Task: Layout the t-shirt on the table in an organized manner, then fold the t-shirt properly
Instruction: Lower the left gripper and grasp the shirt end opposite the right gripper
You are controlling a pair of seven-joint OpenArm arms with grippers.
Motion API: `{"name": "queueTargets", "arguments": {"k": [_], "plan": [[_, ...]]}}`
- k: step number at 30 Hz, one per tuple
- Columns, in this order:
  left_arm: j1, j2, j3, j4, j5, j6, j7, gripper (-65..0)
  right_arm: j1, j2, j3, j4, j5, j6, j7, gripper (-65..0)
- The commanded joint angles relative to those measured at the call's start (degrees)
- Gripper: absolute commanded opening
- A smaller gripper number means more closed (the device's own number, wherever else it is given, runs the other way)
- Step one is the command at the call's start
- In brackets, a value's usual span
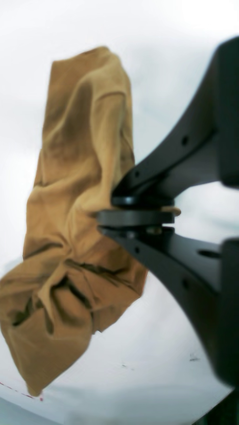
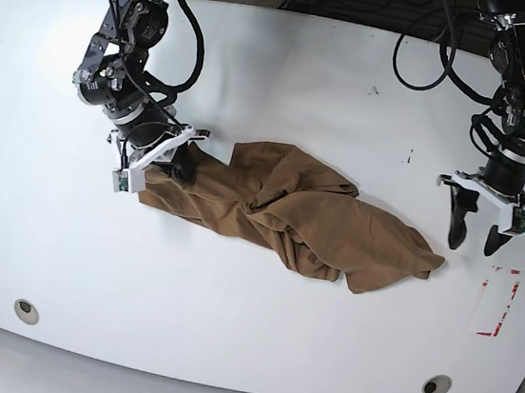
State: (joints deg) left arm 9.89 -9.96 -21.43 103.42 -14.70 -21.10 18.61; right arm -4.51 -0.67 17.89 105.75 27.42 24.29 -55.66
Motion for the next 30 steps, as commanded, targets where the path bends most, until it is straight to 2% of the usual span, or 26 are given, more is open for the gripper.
{"name": "queueTargets", "arguments": {"k": [1,4,15,26,30], "plan": [[-2.6,0.1,-0.3,0.6,-0.7,0.6,-0.3,-18.7,0.5,0.3,0.0,1.3,1.1,0.4,1.2,-64.9],[-4.6,1.6,-0.3,-1.0,-0.6,0.6,1.4,-14.0,0.5,0.3,0.0,1.1,1.1,0.4,1.3,-64.9],[-12.9,2.0,-0.2,-8.7,-0.5,0.5,6.2,-13.9,0.5,0.3,0.0,1.0,1.0,0.5,1.3,-64.9],[-20.4,-2.7,-0.1,-22.9,-0.4,0.3,6.3,-13.6,0.5,0.3,0.0,1.0,0.9,0.5,1.3,-64.9],[-22.2,-4.4,2.0,-27.9,-0.4,0.3,6.3,-13.6,0.5,0.7,0.0,1.0,0.9,0.5,1.3,-64.9]]}}
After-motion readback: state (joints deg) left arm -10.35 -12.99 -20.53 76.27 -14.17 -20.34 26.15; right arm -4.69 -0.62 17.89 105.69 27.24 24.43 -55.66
